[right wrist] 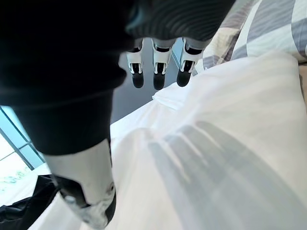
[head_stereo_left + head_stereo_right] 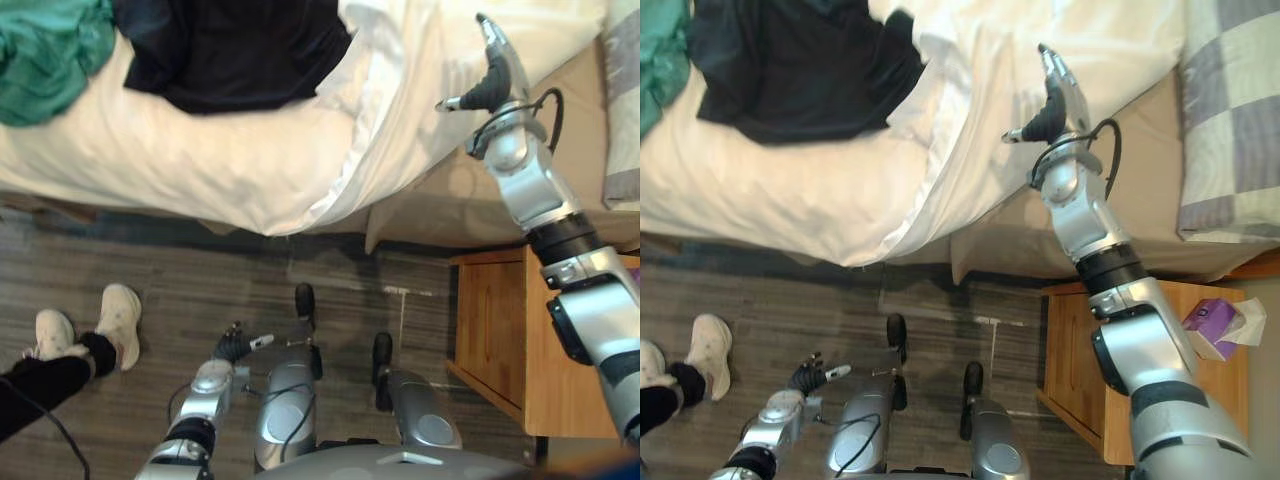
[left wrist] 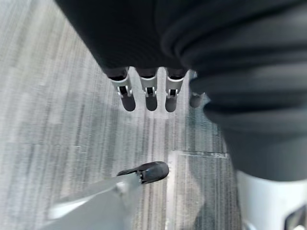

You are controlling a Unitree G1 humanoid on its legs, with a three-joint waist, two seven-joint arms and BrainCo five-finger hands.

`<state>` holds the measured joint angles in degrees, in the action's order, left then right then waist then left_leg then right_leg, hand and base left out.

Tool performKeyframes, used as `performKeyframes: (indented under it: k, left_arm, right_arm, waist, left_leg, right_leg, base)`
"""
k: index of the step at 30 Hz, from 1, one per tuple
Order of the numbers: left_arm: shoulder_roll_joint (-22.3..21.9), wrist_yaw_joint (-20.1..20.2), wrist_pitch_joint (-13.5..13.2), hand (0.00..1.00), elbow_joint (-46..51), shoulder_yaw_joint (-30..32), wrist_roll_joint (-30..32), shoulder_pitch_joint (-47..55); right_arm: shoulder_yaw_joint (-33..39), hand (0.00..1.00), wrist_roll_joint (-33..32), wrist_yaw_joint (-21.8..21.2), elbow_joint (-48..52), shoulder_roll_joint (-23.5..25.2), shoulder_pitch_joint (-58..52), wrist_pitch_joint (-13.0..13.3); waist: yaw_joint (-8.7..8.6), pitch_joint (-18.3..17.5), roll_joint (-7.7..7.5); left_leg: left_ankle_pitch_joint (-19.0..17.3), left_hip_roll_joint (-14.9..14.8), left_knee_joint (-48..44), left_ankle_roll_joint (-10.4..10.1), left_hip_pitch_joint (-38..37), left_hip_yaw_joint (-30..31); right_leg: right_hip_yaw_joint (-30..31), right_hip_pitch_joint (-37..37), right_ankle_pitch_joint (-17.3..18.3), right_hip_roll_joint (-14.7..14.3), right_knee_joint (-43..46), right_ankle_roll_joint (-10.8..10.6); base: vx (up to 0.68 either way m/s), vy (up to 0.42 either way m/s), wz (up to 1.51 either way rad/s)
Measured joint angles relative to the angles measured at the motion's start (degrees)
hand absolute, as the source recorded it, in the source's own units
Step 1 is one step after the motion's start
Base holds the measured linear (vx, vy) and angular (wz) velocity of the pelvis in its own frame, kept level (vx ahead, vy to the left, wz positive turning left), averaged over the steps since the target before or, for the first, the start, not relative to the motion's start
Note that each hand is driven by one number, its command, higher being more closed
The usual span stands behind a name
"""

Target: Tidy the bed and pick cloth on bed and put in laundry

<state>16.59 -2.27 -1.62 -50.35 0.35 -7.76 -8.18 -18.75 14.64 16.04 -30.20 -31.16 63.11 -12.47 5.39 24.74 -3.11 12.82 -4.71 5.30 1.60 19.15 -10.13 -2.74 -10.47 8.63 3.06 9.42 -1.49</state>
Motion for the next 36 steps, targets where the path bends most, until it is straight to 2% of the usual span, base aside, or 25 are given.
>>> performKeyframes:
  k: [7,11,16,17,21,25,31,36]
  left_arm:
    - [0.4,2.4,0.4,0.0,2.9,-2.8,-2.0,-1.8]
    - [0.1,2.7,2.0,0.0,4.9,-6.2,-2.4,-2.0]
    - [-0.1,2.5,5.7,0.0,6.4,-7.8,-3.1,-2.1]
    - [-0.1,2.1,6.4,0.0,6.5,-8.5,-4.3,-2.2]
    - [-0.9,1.1,7.5,0.0,7.5,-9.5,-7.1,-2.3]
    - [-1.4,0.0,7.4,0.0,9.0,-10.0,-7.5,-2.3]
    - [-2.2,0.7,6.4,0.0,9.1,-9.0,-6.5,-2.3]
    - [-4.4,1.1,6.2,0.0,8.5,-6.2,-5.2,-2.2]
  right_arm:
    - [-2.7,0.0,-2.5,0.0,-3.6,-3.9,9.8,-2.5]
    - [-4.7,0.0,-3.9,0.0,-4.7,-5.0,12.1,-3.5]
    - [-4.8,0.0,-4.4,-0.3,-5.4,-6.1,13.5,-5.3]
    - [-4.8,1.0,-4.5,-0.5,-5.4,-6.1,13.5,-5.6]
    - [-4.7,1.0,-6.6,-1.8,-4.0,-6.2,13.7,-7.7]
    - [-4.7,1.0,-7.1,-2.5,-1.9,-8.5,13.6,-8.6]
    - [-3.3,1.0,-8.2,-2.8,-1.6,-8.7,13.2,-9.0]
    - [3.4,1.0,-18.1,3.3,-0.7,-6.8,2.8,-5.7]
  waist:
    - [1.67,0.6,1.01]
    - [2.18,1.3,2.2]
    - [2.42,1.9,3.4]
    - [2.61,2.1,3.84]
    - [3.16,2.4,5.45]
    - [3.24,2.3,7.32]
    - [2.9,2.2,7.39]
    - [2.62,1.8,6.52]
  left_leg:
    - [0.7,0.7,0.3,-0.4,3.4,2.8]
    - [1.1,0.8,0.3,-0.9,5.1,3.6]
    - [2.0,0.8,0.3,-1.7,7.8,4.4]
    - [2.1,0.7,0.3,-1.8,8.2,4.5]
    - [2.4,0.8,0.3,-2.2,10.3,4.6]
    - [2.6,1.1,0.3,-2.5,11.7,4.6]
    - [3.5,1.6,0.3,-3.2,11.7,4.5]
    - [3.6,1.5,0.3,-3.3,7.1,4.0]
  right_leg:
    - [-0.3,-2.6,0.6,-0.1,0.9,0.7]
    - [-0.7,-4.5,0.9,-0.2,2.0,0.8]
    - [-1.1,-8.7,2.4,0.2,5.3,0.6]
    - [-1.1,-9.4,2.6,0.2,6.0,0.7]
    - [-1.3,-13.3,4.3,0.8,9.9,0.6]
    - [-1.2,-15.8,5.4,1.3,12.5,0.2]
    - [-1.2,-16.8,6.8,2.0,14.8,0.2]
    - [-1.2,-10.8,5.8,1.9,11.5,0.1]
  base:
    - [0.07,-0.009,0.22]
    - [0.06,-0.005,0.06]
    - [0.01,-0.004,0.03]
    - [0.0,0.0,0.0]
    - [0.0,0.0,0.0]
    - [0.0,-0.002,0.03]
    - [0.03,-0.025,0.04]
    - [0.04,-0.035,-0.02]
